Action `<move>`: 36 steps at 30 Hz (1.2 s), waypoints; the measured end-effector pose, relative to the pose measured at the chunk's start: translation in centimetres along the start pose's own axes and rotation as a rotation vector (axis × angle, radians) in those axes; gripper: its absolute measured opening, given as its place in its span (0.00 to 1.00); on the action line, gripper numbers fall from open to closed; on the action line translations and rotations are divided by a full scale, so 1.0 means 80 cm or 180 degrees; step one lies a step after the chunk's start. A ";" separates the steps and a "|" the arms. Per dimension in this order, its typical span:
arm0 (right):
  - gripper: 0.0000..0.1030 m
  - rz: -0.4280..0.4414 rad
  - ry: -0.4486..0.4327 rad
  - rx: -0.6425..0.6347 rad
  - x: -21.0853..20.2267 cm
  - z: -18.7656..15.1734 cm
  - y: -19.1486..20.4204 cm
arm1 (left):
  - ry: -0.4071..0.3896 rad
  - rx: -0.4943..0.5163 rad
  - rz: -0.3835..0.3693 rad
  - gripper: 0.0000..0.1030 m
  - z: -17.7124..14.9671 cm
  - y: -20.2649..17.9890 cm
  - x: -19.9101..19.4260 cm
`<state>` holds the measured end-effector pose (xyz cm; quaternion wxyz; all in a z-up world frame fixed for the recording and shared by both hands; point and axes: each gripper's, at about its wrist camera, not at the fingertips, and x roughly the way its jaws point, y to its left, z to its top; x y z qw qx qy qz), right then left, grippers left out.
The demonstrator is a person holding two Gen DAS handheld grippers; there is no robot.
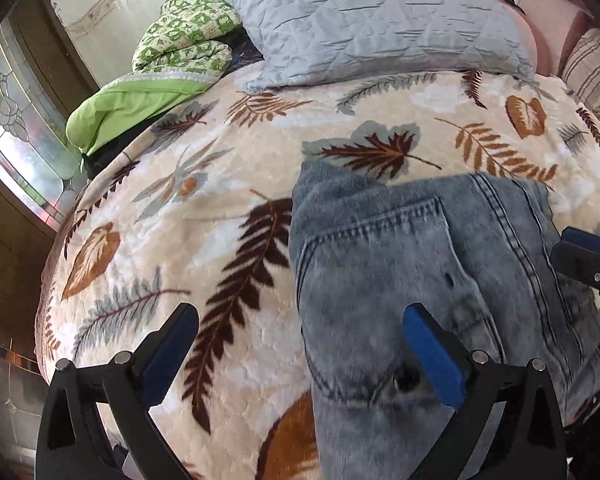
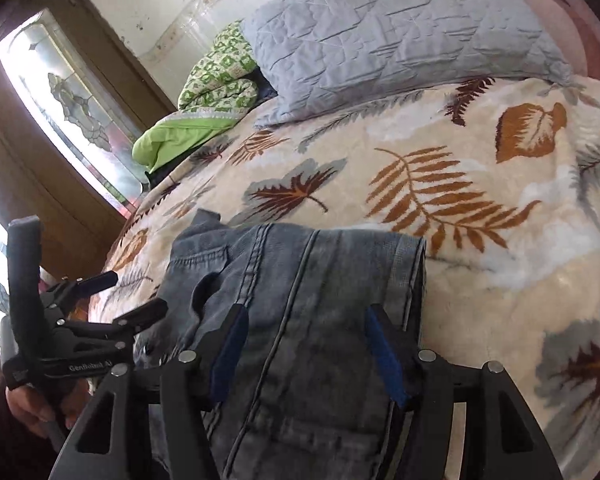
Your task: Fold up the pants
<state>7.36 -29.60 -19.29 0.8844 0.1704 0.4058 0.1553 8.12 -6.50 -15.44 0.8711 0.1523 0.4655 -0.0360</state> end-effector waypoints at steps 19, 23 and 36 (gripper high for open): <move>0.70 -0.0117 0.0227 -0.0018 -0.016 -0.065 0.013 | -0.0158 0.0109 0.0187 0.99 -0.043 -0.004 -0.028; 0.71 -0.0142 0.0217 -0.0104 -0.014 -0.064 0.016 | -0.0358 0.0022 0.0204 0.99 -0.031 0.005 -0.056; 0.72 -0.0109 0.0212 -0.0092 -0.011 -0.062 0.013 | -0.0947 -0.0088 0.0345 0.99 -0.006 0.030 -0.140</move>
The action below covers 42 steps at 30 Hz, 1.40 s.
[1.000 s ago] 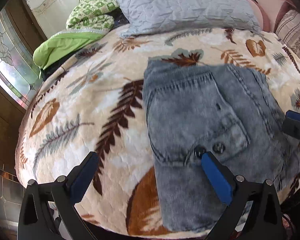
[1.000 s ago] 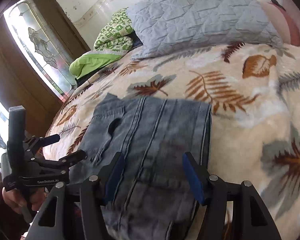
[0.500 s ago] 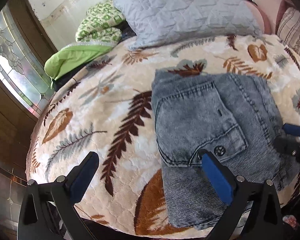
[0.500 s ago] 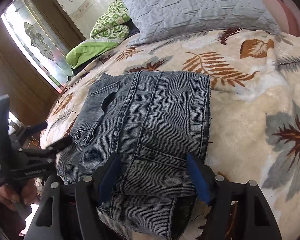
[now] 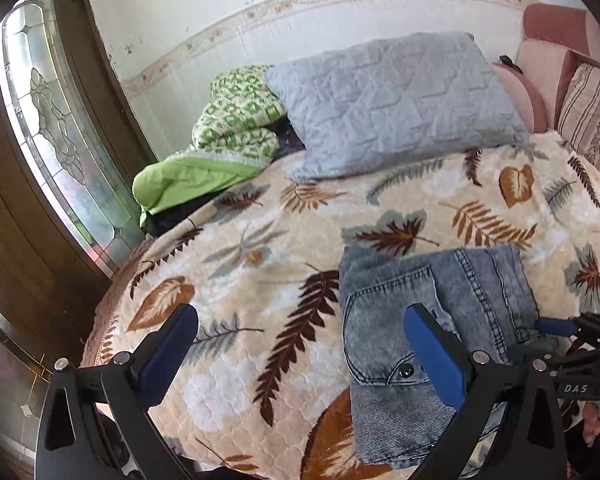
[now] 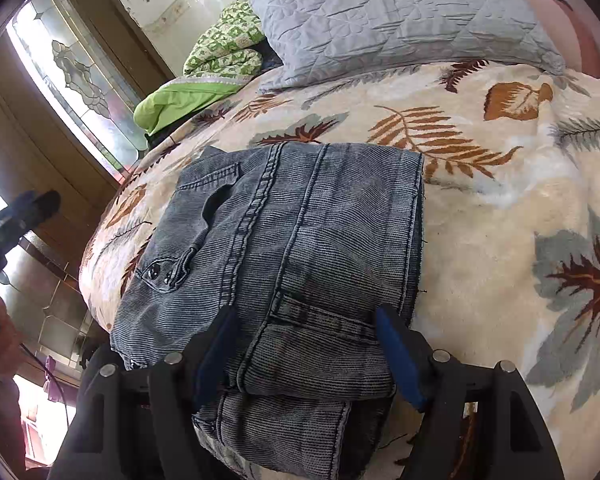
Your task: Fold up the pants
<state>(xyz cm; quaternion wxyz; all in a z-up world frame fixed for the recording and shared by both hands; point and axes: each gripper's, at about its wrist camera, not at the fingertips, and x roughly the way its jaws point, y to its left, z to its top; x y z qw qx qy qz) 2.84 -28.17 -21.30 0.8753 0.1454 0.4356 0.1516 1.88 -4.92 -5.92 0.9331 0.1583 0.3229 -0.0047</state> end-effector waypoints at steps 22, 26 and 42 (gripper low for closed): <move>0.72 -0.0007 -0.0004 -0.0011 0.000 -0.001 0.000 | -0.0247 0.0012 0.0125 0.99 0.013 0.014 -0.046; 0.72 -0.0020 -0.0005 -0.0031 -0.001 -0.001 0.001 | -0.0170 0.0023 0.0113 0.99 0.008 0.012 -0.040; 0.85 -0.0057 0.0167 0.0266 0.007 -0.006 -0.014 | 0.0798 -0.0204 0.0070 0.99 -0.057 0.042 0.075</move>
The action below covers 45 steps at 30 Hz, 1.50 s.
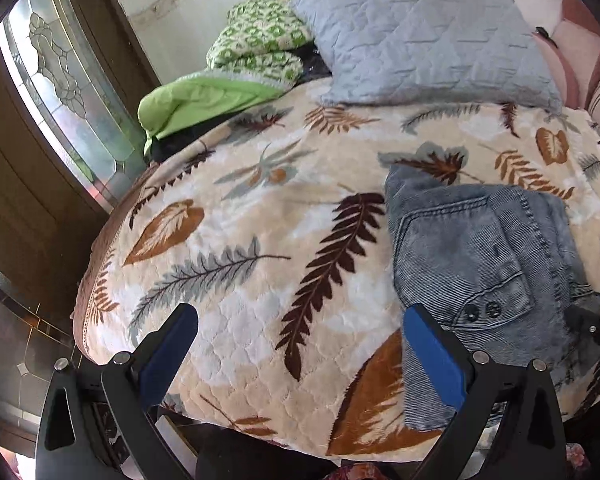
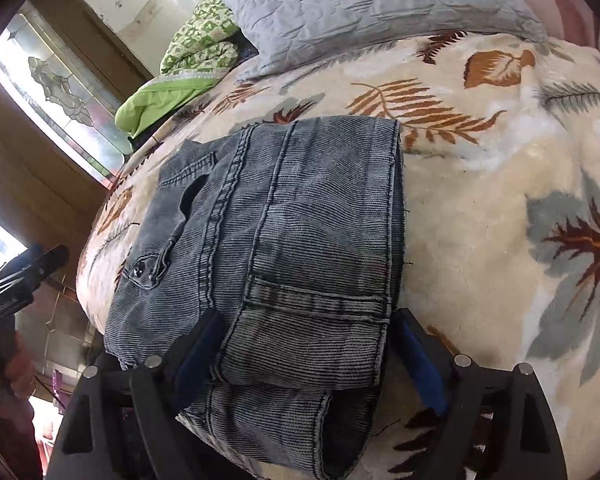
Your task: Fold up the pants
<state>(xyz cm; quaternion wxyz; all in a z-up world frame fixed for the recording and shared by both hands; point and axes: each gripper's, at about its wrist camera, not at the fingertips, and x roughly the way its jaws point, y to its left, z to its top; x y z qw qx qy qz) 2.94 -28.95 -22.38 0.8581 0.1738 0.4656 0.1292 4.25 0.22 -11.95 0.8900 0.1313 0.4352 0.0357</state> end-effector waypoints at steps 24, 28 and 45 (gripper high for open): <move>0.85 0.0318 -0.0635 0.0525 -0.074 0.019 -0.051 | 0.0091 0.0325 0.0044 0.99 0.034 -0.074 -0.029; 0.85 0.0295 -0.0661 0.0552 -0.076 0.019 -0.055 | 0.0098 0.0389 0.0008 0.99 0.034 -0.087 -0.027; 0.85 0.0131 -0.0422 0.0535 -0.037 0.017 -0.061 | 0.0215 0.0198 -0.0153 0.99 0.038 -0.063 0.029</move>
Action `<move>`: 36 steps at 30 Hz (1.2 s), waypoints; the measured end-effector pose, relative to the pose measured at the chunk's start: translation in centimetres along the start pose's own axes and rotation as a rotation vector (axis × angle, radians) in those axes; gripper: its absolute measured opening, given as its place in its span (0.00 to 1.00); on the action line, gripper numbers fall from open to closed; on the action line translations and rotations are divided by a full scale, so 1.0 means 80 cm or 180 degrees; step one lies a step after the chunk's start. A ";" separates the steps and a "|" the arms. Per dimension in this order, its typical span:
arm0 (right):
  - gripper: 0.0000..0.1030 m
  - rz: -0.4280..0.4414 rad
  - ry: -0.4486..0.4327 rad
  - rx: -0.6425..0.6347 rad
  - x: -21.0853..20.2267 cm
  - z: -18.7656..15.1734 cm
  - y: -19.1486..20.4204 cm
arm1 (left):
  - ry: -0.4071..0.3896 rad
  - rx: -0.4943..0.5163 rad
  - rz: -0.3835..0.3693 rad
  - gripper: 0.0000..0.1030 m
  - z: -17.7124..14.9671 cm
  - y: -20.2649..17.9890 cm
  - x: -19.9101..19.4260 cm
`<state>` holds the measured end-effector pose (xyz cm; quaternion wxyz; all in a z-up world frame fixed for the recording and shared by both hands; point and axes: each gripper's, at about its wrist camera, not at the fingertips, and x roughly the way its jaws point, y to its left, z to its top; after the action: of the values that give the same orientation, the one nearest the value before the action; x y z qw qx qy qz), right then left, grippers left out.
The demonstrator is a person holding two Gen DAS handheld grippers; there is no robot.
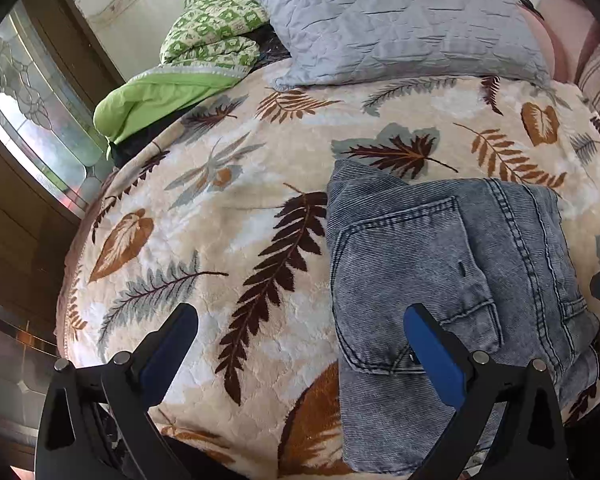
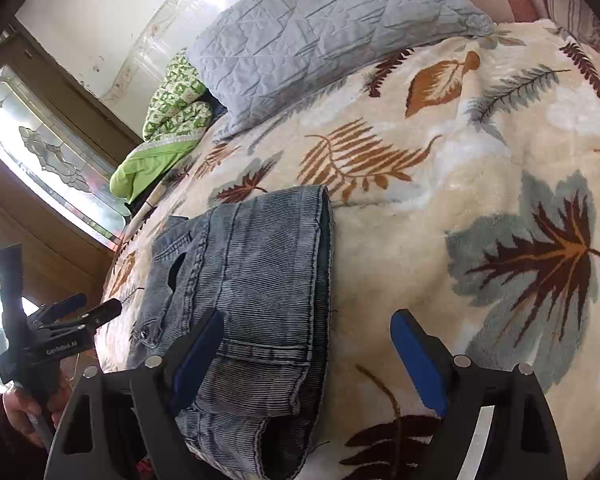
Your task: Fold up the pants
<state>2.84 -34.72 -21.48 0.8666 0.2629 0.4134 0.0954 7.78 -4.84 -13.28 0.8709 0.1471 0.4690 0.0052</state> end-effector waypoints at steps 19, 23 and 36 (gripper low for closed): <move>0.85 0.0123 -0.0117 0.0255 0.005 0.007 -0.021 | -0.0065 -0.0084 -0.0376 0.99 -0.014 0.053 0.033; 0.85 0.0228 -0.0107 0.0406 0.007 0.012 -0.030 | -0.0067 0.0028 -0.0456 0.99 -0.017 0.058 0.039; 0.85 0.0573 0.0228 0.0263 0.036 -0.003 -0.005 | 0.0133 0.0019 -0.1279 0.99 -0.014 0.039 0.068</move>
<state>4.42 -33.89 -23.75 0.8275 0.3309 0.4224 0.1651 10.37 -0.80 -17.50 0.8440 0.0530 0.5069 -0.1670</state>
